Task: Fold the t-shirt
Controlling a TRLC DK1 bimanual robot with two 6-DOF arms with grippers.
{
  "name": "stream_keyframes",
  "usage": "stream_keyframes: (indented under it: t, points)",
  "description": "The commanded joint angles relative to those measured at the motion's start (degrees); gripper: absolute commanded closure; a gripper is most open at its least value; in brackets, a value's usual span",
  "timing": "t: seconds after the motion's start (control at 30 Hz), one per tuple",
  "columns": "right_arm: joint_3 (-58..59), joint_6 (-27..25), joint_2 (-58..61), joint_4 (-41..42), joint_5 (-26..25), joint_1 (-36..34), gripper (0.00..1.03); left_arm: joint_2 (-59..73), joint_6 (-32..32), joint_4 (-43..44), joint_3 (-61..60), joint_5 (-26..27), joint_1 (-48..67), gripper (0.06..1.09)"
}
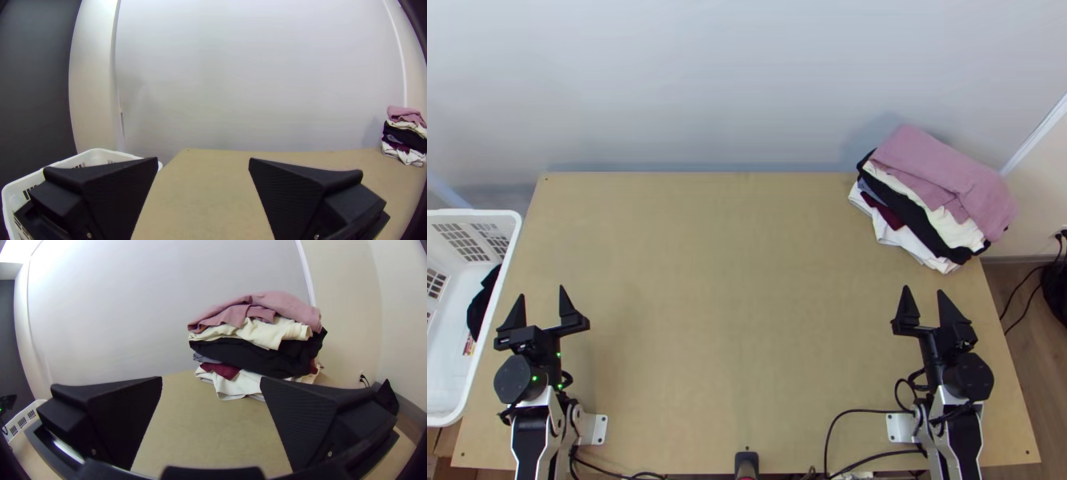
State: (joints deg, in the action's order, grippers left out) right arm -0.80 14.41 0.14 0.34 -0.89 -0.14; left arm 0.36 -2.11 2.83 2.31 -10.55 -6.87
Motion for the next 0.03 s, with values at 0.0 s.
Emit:
stream_keyframes:
  t: [0.0]
  points:
    - [0.27,0.79,-0.23,-1.22,-0.52,-0.21,0.03,-0.36,0.79,-0.63,-2.39,0.09,-0.25,0.10]
